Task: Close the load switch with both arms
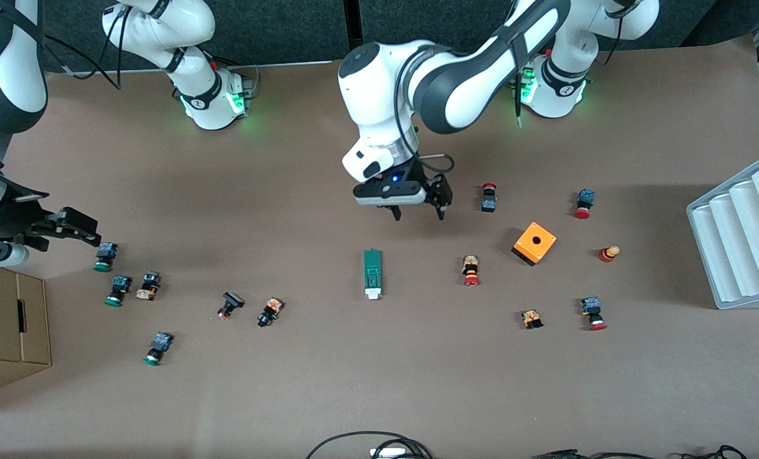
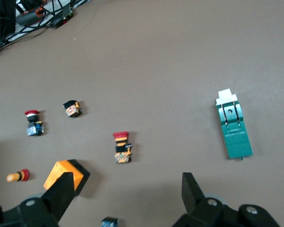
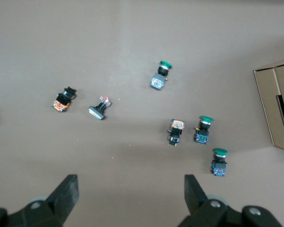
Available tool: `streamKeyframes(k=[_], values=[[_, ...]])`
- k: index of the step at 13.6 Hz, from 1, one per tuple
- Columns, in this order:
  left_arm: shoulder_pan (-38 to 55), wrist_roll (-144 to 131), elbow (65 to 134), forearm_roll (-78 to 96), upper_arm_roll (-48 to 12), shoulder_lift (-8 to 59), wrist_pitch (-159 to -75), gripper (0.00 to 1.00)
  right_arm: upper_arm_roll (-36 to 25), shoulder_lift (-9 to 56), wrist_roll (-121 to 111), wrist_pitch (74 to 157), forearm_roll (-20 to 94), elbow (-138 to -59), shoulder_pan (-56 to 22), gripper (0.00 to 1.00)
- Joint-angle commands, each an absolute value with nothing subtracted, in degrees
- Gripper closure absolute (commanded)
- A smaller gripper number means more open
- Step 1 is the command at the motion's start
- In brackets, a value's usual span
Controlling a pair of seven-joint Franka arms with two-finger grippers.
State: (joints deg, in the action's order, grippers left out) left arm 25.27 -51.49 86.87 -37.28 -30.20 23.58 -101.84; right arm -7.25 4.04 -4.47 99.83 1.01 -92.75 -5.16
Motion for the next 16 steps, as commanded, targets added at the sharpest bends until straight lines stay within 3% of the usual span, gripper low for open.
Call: streamKeyframes(k=[1,8,12,16], values=[[23.2,-46.8,84.2,-34.6,-30.3,23.1,-100.0,0.00,-7.3,4.3,-4.2,100.3,2.5,-92.3,-4.7,0.00],[16.4,-38.8,81.7,-24.3,-30.3,21.4,-99.0,0.00,-7.3,4.2,-4.6,99.7,2.7,-92.4,-5.2,0.00],[11.5,-28.3,83.8,-16.7,-29.2,15.3,-94.7,0.00,-7.1,3.6,-5.1,97.2,2.6,-92.4,-5.3,0.00],[10.3,-11.6,89.9,-8.8,-17.2,7.0,-92.2,0.00,-6.9,3.4,-5.0,97.2,2.5,-92.4,-5.4,0.00]])
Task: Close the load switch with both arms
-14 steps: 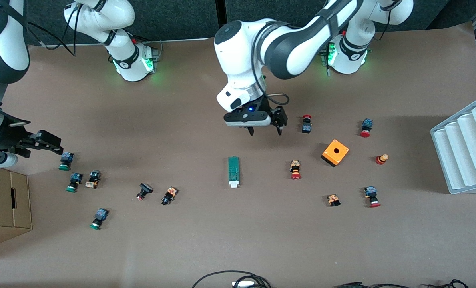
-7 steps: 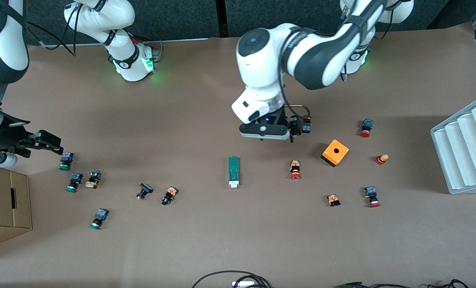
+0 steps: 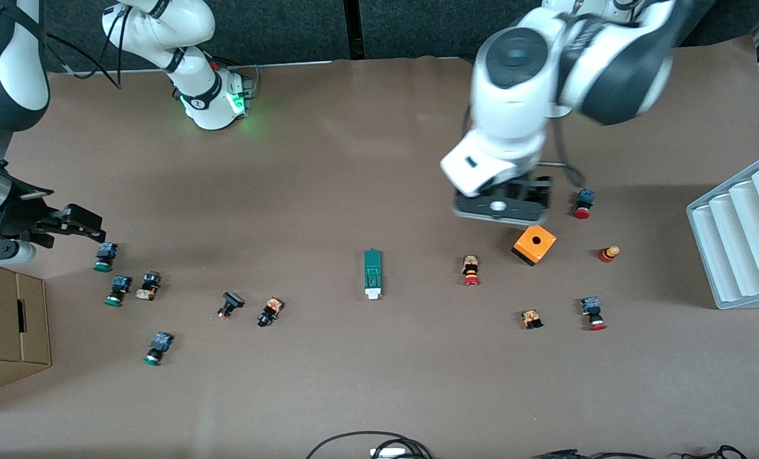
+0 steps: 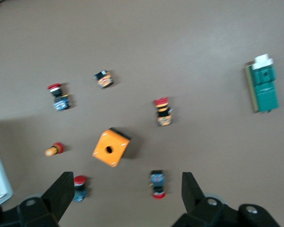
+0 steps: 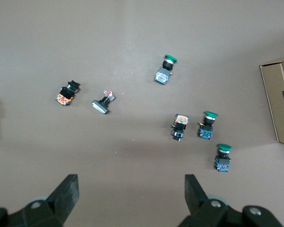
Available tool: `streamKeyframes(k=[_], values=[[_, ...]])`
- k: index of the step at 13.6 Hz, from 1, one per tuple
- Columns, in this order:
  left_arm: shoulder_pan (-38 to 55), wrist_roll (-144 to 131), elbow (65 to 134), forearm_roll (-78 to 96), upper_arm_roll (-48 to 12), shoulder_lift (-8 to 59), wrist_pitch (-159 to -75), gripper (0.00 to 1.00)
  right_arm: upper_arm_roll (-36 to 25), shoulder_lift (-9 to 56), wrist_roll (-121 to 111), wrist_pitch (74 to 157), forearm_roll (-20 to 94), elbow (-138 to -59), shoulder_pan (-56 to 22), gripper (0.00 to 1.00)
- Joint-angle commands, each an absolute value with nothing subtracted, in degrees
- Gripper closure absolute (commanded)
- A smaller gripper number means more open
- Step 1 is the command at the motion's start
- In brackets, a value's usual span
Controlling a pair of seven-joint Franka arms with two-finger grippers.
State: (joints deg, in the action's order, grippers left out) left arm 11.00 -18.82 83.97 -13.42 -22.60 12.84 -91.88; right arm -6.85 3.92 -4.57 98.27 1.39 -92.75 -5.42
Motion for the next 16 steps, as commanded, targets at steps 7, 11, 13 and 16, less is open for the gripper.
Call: streamKeyframes(k=[7,11,13,16], values=[[-2.1,-1.2,96.4,-5.2,-14.7,1.8,-92.1,0.00,-6.9,3.4,-4.9,97.2,2.5,-92.4,-5.4,0.00],[-7.6,-1.4,96.5,-4.8,-18.4,0.4,-92.4,0.00,-6.6,3.3,-4.2,97.2,2.4,-92.2,-6.1,0.00],[-6.7,-1.2,97.2,-4.7,-15.8,-1.7,-92.3,0.00,-6.6,3.4,-4.2,97.3,2.3,-91.5,-6.5,0.00],[-0.6,0.2,99.5,-4.7,-7.9,-3.9,-92.6,0.00,-6.5,3.7,-4.2,97.6,2.0,-91.4,-7.1,0.00]])
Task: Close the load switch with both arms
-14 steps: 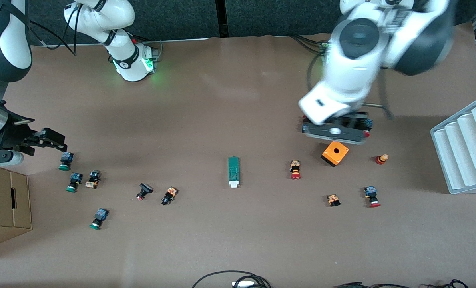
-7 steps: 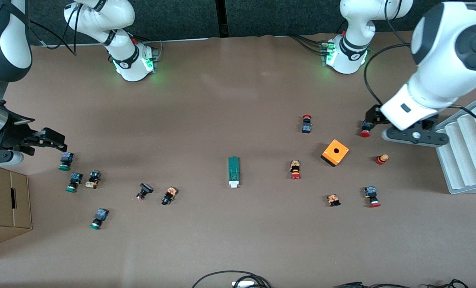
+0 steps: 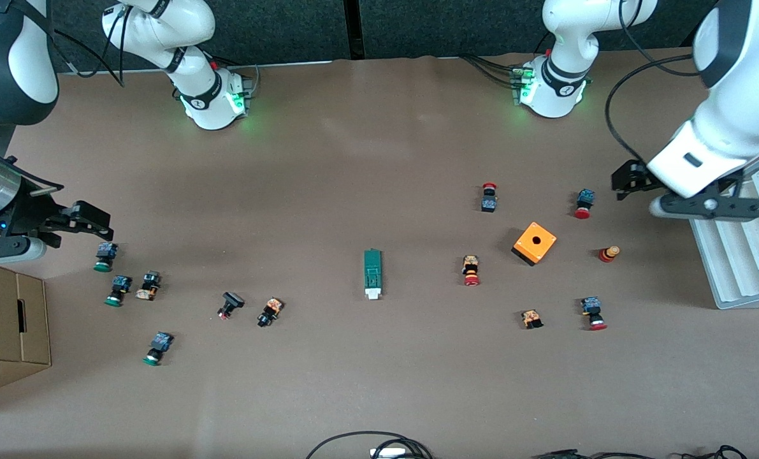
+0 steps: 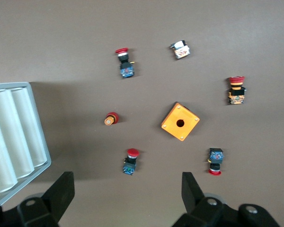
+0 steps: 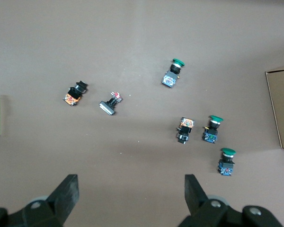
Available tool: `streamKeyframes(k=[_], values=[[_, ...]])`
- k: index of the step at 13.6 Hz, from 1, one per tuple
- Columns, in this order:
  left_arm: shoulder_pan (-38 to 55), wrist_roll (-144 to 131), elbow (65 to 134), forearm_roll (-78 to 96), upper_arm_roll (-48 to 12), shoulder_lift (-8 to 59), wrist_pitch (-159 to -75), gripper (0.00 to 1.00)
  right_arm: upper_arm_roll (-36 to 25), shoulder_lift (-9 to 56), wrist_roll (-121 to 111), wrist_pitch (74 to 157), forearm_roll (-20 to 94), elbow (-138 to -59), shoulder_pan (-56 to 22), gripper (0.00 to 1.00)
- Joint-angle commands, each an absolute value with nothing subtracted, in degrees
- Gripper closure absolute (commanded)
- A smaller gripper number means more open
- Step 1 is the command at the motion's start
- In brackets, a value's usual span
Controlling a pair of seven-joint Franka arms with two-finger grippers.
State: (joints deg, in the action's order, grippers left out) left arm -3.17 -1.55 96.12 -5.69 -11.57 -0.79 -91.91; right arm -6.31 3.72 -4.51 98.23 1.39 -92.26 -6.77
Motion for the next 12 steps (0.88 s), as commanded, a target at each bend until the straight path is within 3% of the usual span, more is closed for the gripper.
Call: streamKeyframes(k=[1,12], values=[[-0.5,1.5,100.0,-4.7,-7.2,-4.4,-92.4,0.00,-6.5,3.8,-4.2,97.6,2.0,-91.4,-7.0,0.00],[0.4,1.1,104.2,-5.2,-4.0,-6.5,-93.9,0.00,-6.6,3.9,-4.5,97.6,1.9,-91.4,-7.0,0.00]])
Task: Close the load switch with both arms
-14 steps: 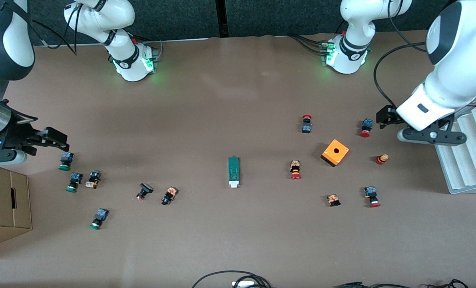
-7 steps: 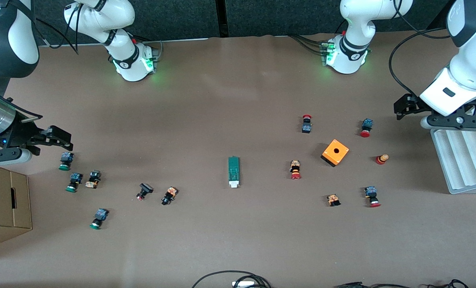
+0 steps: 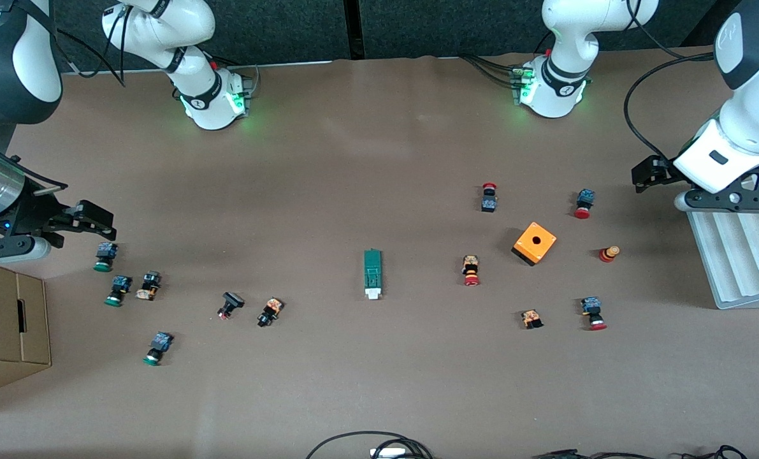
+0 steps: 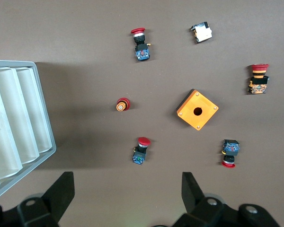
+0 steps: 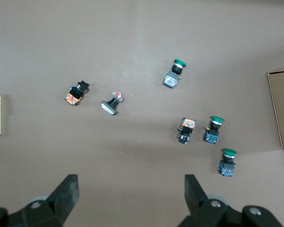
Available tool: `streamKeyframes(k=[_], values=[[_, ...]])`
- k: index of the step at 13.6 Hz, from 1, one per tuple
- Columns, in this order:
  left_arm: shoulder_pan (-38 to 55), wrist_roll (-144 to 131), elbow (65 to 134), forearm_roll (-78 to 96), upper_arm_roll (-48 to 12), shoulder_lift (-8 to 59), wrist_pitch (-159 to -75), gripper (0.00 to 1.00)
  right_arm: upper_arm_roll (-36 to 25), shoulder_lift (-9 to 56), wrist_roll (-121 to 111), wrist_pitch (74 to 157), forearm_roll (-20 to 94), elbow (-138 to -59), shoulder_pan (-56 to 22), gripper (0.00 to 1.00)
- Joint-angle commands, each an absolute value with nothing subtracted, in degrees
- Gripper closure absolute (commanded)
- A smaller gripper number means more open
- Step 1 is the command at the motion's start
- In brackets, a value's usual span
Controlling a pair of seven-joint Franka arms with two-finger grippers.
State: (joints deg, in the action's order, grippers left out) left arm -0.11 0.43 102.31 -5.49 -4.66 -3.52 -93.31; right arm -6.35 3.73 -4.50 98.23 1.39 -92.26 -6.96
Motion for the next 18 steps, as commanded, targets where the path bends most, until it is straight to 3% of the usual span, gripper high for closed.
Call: streamKeyframes(k=[1,18], values=[[0.5,1.1,104.2,-5.2,-4.0,-6.7,-93.9,0.00,-6.6,3.8,-4.5,97.6,1.9,-91.4,-7.0,0.00],[1.4,-4.1,103.5,-5.5,-4.3,-5.7,-92.8,0.00,-6.5,3.7,-4.4,97.4,1.1,-91.5,-7.1,0.00]])
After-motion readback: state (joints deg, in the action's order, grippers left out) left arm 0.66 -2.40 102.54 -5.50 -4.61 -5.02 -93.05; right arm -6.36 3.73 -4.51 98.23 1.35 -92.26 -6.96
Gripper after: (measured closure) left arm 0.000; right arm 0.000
